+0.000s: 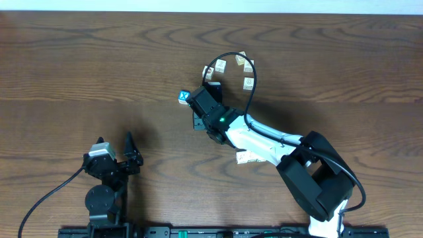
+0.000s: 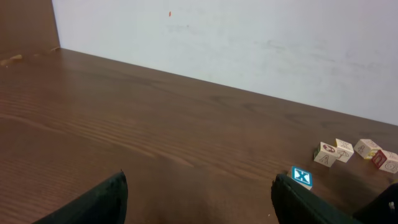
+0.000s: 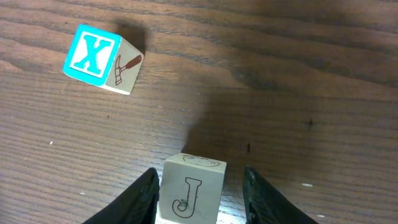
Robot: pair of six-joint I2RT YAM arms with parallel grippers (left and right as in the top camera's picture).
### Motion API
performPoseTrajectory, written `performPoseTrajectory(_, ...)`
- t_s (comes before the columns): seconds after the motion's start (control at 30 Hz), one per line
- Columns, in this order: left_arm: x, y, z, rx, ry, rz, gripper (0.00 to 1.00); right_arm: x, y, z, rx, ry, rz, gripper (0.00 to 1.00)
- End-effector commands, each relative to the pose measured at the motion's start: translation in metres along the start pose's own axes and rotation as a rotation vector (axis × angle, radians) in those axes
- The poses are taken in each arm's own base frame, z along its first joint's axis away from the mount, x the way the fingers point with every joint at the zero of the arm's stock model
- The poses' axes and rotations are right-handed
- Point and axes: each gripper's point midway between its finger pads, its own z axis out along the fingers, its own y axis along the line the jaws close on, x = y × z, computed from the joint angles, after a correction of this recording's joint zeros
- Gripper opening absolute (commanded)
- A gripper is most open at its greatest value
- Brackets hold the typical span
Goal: Lift 4 blocks
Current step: 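Lower and close the right gripper on the J block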
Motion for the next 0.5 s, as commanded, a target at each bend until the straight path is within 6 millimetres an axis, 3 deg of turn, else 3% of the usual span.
performPoseTrajectory(0.0, 0.0173, 0.0066, 0.0010, -0.031, 0.052, 0.006, 0.74, -0.0064, -0.0038, 0.0037, 0.020, -0.015, 0.022, 0.40)
performPoseTrajectory(0.47, 0.0173, 0.0066, 0.0010, -0.031, 0.052, 0.006, 0.74, -0.0047, -0.0034, 0.0074, 0.020, -0.014, 0.021, 0.40)
